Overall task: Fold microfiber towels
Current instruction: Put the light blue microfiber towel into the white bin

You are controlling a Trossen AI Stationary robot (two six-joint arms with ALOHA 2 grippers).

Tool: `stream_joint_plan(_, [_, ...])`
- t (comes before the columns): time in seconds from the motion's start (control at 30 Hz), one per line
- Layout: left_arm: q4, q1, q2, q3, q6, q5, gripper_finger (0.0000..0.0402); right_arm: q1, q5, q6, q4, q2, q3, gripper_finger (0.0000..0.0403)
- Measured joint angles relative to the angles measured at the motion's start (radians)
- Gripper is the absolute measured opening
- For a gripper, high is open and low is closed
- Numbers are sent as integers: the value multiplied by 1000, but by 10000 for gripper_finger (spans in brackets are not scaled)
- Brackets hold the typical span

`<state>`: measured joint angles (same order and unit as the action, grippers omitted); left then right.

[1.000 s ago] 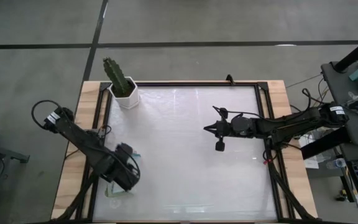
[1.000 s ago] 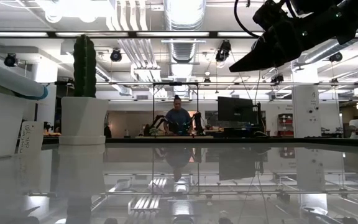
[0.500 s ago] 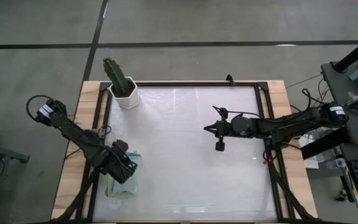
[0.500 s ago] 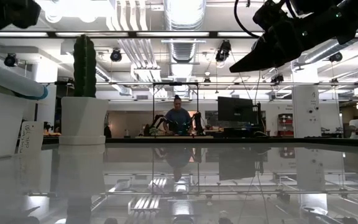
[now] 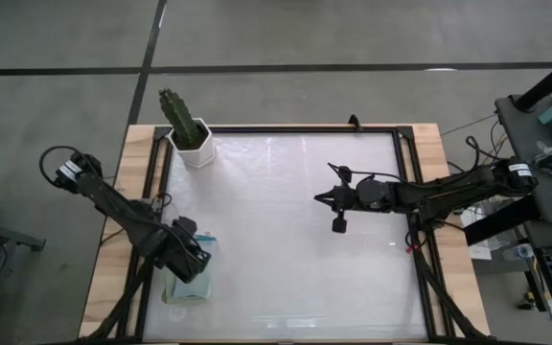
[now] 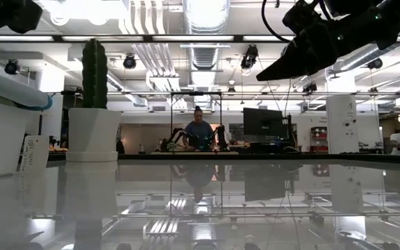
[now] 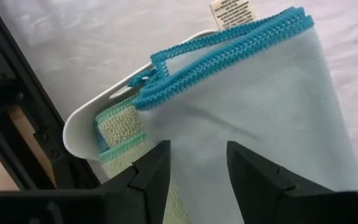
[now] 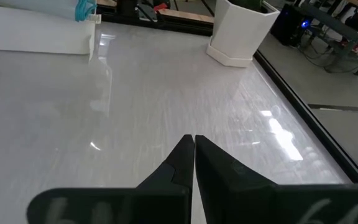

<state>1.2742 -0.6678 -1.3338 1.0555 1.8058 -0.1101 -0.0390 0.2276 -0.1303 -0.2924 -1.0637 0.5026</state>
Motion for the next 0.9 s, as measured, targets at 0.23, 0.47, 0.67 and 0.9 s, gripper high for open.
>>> stream_joint_plan(0.23, [10,0,27,1,13,0,170,0,0,0,0,0,0,9])
stream_joint_plan(0.47, [77,-1,35,-18,3,-1,224,0,0,6,0,0,0,9])
stream_joint_plan(0.67, [-17,-1,27,-69,-8,0,223,0,0,6,4,0,0,9])
stream_joint_plan(0.9, [-19,0,16,-75,-15,4,143,0,0,6,5,0,0,9])
